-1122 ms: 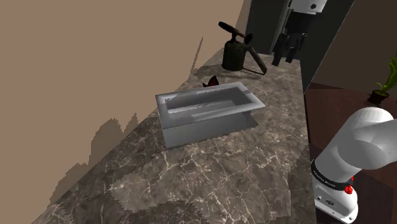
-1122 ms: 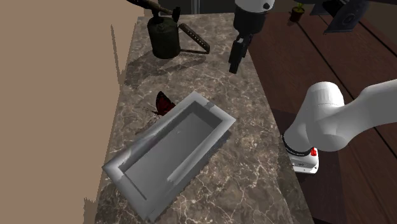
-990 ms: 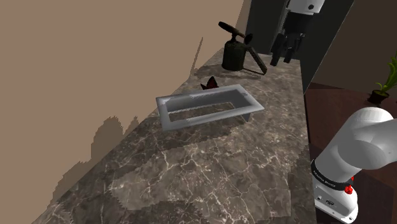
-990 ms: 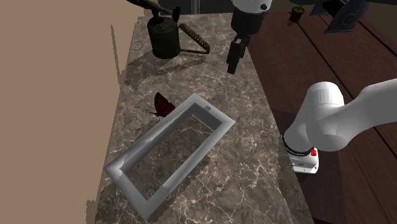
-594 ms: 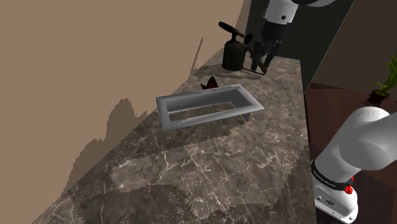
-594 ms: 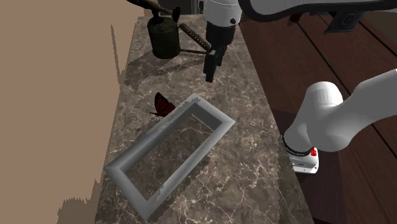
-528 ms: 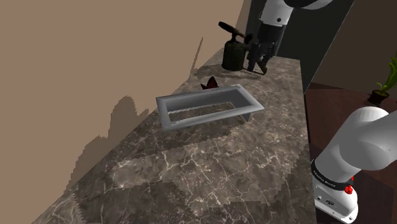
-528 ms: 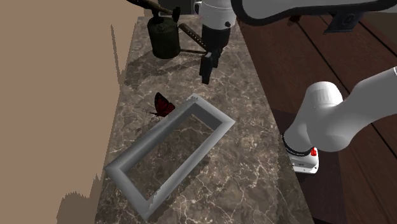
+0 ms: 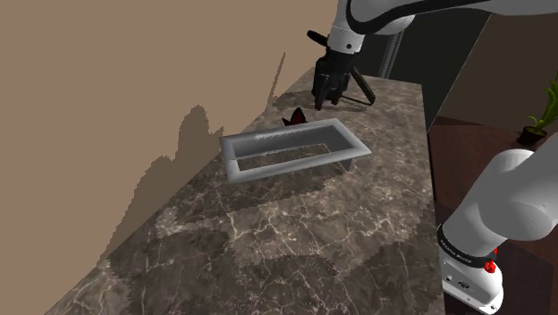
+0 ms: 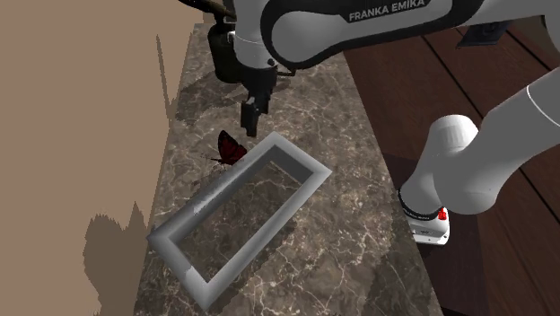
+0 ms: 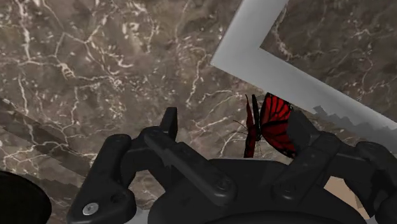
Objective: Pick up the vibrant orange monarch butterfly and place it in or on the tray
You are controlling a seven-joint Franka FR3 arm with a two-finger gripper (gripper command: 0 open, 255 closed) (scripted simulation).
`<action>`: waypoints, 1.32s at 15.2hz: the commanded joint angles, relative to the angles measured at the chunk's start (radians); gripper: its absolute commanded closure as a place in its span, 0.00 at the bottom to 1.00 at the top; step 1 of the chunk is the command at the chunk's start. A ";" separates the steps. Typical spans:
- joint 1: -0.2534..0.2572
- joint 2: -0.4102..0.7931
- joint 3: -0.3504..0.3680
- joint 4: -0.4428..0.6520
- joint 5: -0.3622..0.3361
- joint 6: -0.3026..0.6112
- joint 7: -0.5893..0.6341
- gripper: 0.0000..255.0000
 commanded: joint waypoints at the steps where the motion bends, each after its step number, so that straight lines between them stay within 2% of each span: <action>1: 0.012 0.072 0.006 0.038 0.013 0.038 -0.015 0.00; 9: 0.051 0.351 0.036 0.242 0.053 0.126 -0.066 0.00; 17: 0.060 0.396 0.045 0.194 0.063 0.221 -0.072 0.00; 20: 0.060 0.396 0.045 0.194 0.063 0.221 -0.072 0.00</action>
